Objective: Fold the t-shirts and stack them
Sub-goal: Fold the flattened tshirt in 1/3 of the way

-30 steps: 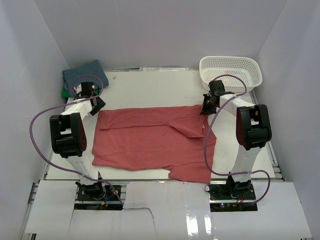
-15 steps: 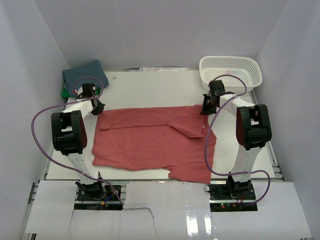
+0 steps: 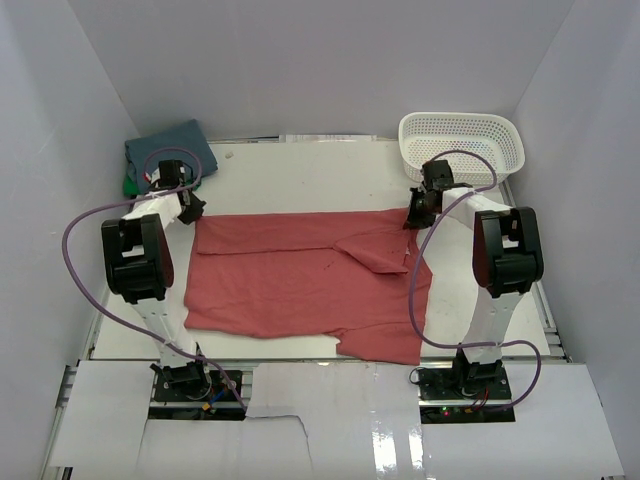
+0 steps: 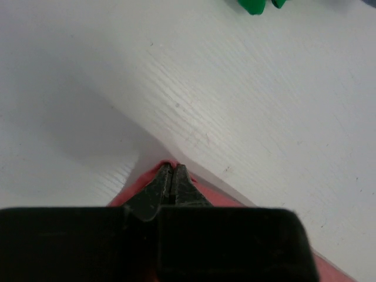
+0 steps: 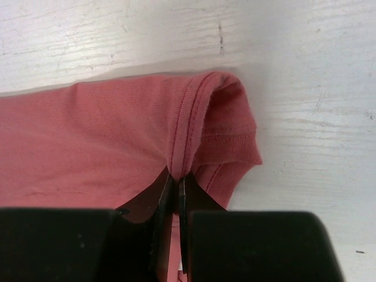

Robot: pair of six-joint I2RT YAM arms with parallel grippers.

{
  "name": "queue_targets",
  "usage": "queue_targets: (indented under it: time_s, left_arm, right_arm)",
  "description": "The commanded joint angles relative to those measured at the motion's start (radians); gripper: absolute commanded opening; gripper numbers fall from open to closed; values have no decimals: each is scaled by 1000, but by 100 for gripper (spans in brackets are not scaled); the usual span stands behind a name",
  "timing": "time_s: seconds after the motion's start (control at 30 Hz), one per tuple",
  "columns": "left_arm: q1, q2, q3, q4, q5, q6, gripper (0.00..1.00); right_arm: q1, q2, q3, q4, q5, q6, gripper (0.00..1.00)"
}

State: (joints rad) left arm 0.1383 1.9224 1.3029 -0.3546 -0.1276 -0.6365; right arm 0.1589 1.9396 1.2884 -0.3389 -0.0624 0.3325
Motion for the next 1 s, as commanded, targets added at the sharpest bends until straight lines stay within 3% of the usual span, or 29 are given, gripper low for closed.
queue_targets:
  time_s: [0.0, 0.27, 0.73, 0.8, 0.83, 0.87, 0.97]
  left_arm:
    - [32, 10, 59, -12, 0, 15, 0]
    - [41, 90, 117, -15, 34, 3, 0]
    - [43, 181, 236, -18, 37, -2, 0]
    - [41, 184, 248, -20, 42, -3, 0]
    - [41, 181, 252, -21, 48, 3, 2]
    - [41, 176, 256, -21, 51, 6, 7]
    - [43, 127, 260, -26, 20, 14, 29]
  right_arm:
    - [-27, 21, 48, 21, 10, -16, 8]
    - [-38, 53, 80, 18, -10, -16, 8]
    - [-16, 237, 345, -28, -54, -18, 8]
    - [-13, 249, 371, -29, -57, -18, 16]
    - [-13, 248, 374, -29, -54, -18, 26]
    - [-12, 237, 376, -28, -42, -21, 45]
    - [-9, 194, 364, -17, -1, -24, 65]
